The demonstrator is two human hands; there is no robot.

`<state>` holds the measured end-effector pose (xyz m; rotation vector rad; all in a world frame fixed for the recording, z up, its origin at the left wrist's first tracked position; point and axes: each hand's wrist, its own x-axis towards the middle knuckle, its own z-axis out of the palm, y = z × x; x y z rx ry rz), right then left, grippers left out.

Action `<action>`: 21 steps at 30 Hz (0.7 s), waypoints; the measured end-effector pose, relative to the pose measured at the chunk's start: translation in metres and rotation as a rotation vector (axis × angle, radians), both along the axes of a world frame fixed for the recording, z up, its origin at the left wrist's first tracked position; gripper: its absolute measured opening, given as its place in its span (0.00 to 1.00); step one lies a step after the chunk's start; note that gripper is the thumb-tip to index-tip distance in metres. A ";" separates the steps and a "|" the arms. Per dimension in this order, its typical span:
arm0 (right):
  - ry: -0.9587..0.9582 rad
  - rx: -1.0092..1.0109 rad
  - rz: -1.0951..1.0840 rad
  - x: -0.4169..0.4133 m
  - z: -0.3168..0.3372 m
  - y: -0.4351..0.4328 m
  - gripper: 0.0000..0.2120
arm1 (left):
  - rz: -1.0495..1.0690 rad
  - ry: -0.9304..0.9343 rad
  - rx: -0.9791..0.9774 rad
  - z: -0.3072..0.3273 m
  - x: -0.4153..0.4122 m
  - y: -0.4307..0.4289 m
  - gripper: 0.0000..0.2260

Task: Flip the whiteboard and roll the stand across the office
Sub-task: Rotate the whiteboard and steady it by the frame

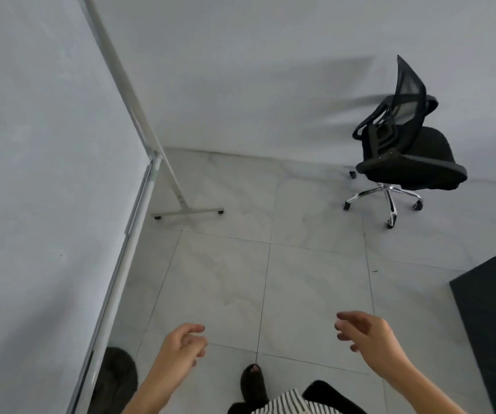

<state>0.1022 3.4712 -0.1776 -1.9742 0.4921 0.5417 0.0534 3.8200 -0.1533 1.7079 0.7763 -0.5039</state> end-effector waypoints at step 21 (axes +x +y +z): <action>-0.086 0.110 0.109 0.524 0.020 0.051 0.04 | 0.348 -0.199 0.033 0.030 0.434 0.046 0.06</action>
